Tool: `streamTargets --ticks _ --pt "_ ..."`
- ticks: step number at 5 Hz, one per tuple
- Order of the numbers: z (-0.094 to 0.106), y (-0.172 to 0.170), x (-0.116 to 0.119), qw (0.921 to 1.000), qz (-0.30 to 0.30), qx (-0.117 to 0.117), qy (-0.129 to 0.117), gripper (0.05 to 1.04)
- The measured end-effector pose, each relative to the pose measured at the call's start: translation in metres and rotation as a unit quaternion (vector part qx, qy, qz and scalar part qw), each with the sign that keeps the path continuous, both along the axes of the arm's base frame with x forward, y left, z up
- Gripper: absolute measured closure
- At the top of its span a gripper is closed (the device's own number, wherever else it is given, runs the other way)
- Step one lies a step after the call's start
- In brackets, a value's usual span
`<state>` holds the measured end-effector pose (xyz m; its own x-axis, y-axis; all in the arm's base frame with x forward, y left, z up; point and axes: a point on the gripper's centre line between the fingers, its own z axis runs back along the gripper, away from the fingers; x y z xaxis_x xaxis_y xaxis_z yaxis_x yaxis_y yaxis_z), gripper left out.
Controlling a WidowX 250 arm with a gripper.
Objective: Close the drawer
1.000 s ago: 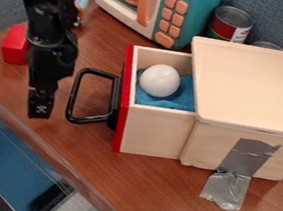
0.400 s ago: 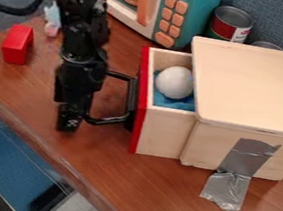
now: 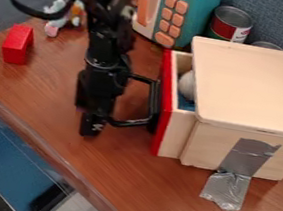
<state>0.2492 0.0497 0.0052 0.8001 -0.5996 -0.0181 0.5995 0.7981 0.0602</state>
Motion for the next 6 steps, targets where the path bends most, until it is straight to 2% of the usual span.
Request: streamTargets --ticks 2,3,4,5,6 --pt "0.001 -0.019 0.021 0.9999 0.001 -0.011 -0.006 0.084" --pt "0.001 -0.024 0.026 0.9999 0.002 -0.016 -0.004 0.084" --pt "0.001 -0.028 0.025 0.9995 0.013 -0.030 0.003 0.085" --pt "0.010 -0.023 0.016 0.9992 0.033 -0.022 -0.004 0.085" --pt "0.039 0.010 -0.011 0.9954 0.095 0.015 -0.001 0.085"
